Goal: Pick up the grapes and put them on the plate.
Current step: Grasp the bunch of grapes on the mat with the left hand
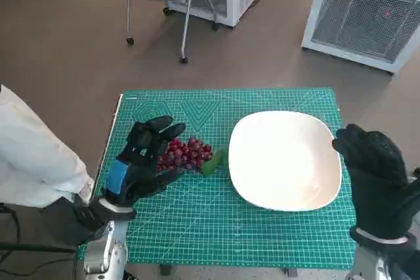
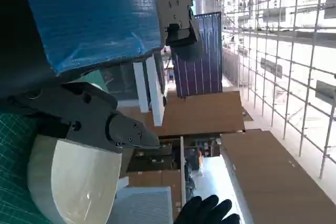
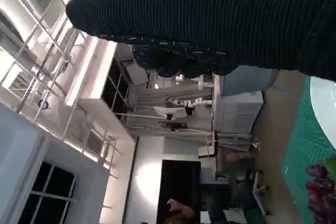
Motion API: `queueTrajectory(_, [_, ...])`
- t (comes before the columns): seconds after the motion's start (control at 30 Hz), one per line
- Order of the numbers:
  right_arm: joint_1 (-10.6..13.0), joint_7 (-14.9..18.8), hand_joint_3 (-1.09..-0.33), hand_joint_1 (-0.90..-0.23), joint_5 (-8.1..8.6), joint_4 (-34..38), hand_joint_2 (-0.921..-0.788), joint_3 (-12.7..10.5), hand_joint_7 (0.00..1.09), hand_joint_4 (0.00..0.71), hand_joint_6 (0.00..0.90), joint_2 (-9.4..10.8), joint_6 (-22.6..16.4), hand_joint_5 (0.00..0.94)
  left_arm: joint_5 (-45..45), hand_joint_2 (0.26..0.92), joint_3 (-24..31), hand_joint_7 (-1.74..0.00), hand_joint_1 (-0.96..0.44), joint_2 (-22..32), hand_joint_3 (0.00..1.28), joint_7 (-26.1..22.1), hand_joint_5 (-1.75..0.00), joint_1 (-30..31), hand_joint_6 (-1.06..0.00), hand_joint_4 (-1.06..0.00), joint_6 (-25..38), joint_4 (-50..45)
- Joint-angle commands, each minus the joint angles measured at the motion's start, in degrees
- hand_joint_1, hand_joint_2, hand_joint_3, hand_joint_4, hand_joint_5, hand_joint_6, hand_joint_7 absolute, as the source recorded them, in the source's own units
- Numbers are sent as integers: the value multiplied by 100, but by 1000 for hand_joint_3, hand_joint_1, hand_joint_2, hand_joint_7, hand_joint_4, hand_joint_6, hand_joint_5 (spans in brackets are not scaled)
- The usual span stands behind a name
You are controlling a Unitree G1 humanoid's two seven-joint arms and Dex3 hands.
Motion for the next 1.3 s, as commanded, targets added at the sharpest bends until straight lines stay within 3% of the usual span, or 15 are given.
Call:
queueTrajectory(0.03, [135, 32, -511, -377, -15, 28, -921, -8, 852, 508, 285, -11, 59, 507, 37, 921, 1, -885, -217, 12, 38, 15, -673, 86, 1, 1, -70, -49])
queueTrajectory(1.3, [185, 31, -518, -376, -1, -47, -921, -5, 866, 507, 282, -9, 137, 506, 31, 921, -33, -880, -215, 11, 39, 45, -674, 115, 1, 1, -18, -92])
